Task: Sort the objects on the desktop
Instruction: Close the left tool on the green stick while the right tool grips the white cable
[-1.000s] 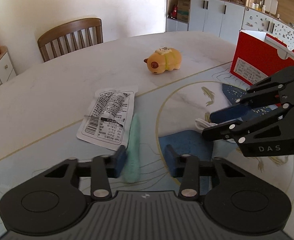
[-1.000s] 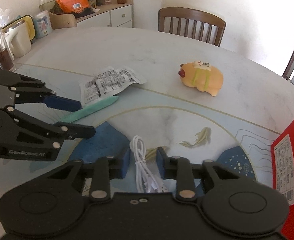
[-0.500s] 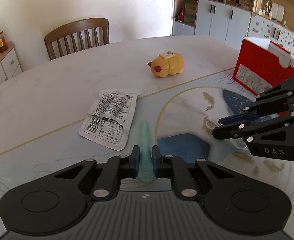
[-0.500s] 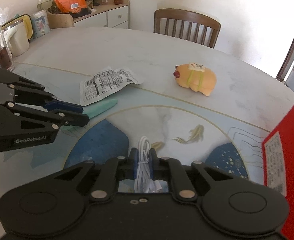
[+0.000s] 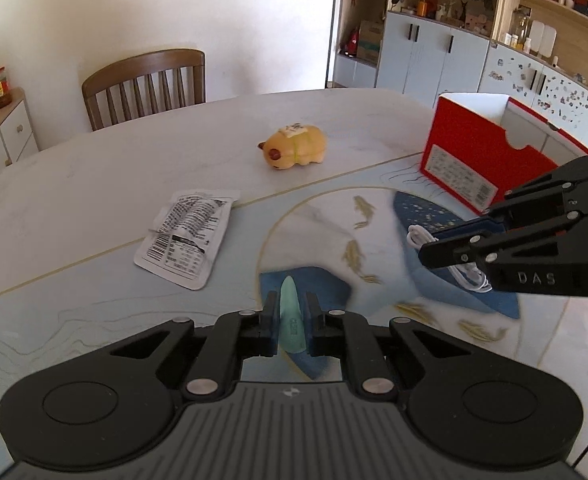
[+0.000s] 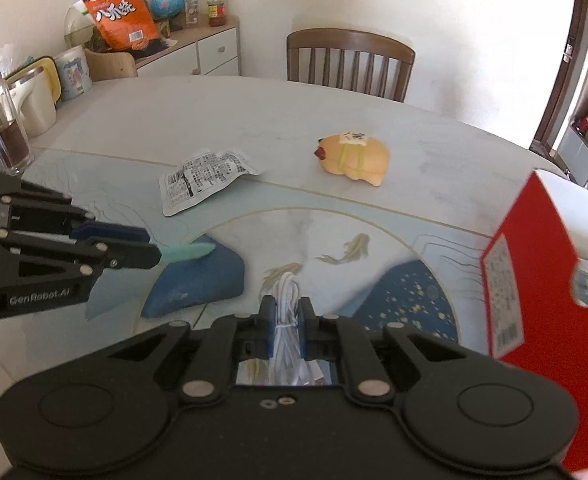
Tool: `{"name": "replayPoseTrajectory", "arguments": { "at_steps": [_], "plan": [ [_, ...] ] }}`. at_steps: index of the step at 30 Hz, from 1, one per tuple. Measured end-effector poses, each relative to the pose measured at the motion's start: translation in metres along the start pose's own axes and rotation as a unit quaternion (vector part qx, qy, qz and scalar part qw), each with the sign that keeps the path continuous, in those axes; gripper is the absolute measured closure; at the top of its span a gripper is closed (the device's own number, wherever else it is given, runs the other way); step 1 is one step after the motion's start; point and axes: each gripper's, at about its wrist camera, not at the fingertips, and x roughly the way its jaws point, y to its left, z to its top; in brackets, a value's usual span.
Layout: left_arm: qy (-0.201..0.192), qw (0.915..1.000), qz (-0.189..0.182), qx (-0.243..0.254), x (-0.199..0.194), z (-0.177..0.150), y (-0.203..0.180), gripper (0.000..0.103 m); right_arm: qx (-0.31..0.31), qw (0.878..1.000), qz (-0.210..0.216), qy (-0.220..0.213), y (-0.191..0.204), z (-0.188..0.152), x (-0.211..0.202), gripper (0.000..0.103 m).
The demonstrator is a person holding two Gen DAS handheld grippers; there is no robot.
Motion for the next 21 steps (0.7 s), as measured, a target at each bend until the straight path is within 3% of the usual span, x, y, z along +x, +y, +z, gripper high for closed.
{"name": "replayPoseTrajectory", "arguments": {
  "at_steps": [1,2,10,21],
  "plan": [
    [-0.001,1.0,-0.002,-0.001,-0.002,-0.001,-0.002,0.093,0.002,1.0,-0.001,0.0,-0.001,-0.001,-0.004,0.093],
    [-0.002,1.0,-0.004,-0.001,-0.005,-0.001,-0.004,0.103,0.002,1.0,-0.002,-0.001,-0.003,-0.001,-0.007,0.093],
    [0.001,1.0,0.001,0.003,-0.014,-0.008,-0.017,0.103,0.004,1.0,-0.006,-0.013,-0.012,-0.007,-0.033,0.093],
    [0.02,0.9991,0.01,-0.035,-0.013,-0.019,-0.01,0.1,0.012,1.0,-0.003,-0.006,-0.024,-0.021,-0.043,0.093]
  ]
}}
